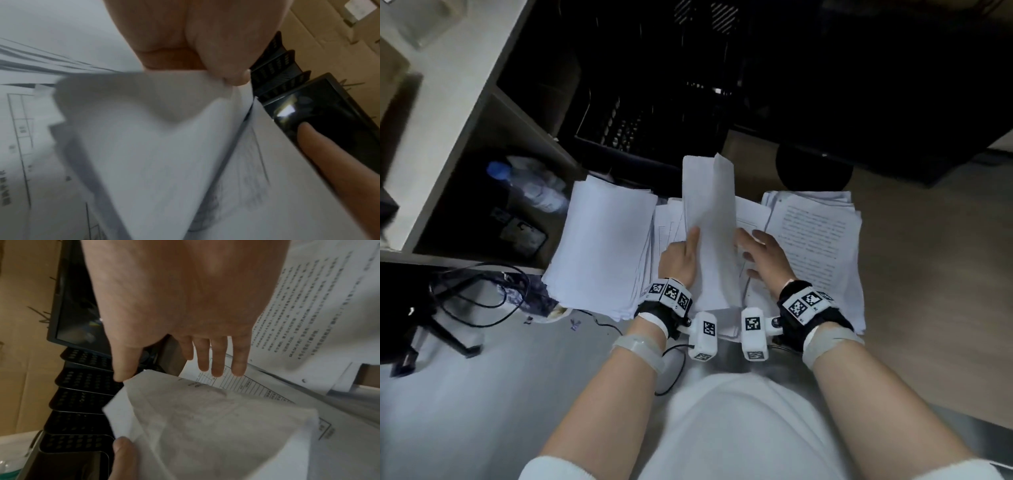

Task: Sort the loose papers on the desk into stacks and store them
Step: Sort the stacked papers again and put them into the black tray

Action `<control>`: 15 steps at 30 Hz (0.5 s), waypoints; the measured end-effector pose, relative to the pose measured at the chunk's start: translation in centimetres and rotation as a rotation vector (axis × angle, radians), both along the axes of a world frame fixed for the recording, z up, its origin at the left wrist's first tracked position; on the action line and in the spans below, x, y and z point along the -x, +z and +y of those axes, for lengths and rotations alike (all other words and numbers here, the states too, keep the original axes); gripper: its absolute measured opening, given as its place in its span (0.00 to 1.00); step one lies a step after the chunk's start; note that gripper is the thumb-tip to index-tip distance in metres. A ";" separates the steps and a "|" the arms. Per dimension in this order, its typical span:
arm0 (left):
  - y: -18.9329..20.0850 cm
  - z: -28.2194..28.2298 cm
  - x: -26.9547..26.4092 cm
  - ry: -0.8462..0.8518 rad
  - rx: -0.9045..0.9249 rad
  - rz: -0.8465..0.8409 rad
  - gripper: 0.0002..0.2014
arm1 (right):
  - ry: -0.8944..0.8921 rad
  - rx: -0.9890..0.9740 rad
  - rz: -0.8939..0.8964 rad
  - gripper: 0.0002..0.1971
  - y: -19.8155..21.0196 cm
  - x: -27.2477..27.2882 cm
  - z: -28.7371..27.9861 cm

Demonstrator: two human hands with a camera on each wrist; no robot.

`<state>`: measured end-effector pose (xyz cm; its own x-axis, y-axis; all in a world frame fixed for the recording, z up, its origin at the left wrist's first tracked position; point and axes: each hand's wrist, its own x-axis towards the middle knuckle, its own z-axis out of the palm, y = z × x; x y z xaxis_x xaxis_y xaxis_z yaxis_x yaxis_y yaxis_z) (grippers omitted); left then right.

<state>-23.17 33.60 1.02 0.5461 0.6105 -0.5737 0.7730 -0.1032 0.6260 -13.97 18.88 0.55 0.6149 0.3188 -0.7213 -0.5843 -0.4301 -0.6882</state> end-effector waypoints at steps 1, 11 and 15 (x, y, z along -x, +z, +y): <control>0.2 -0.1 0.2 0.005 -0.013 0.021 0.36 | 0.022 -0.013 0.020 0.44 -0.4 -0.1 -0.4; -1.1 0.0 4.4 0.122 -0.168 0.125 0.23 | 0.189 0.269 -0.155 0.20 -4.3 0.8 -2.3; -1.4 0.5 4.5 0.172 -0.151 0.167 0.21 | 0.206 0.370 -0.166 0.15 -5.7 1.7 -2.5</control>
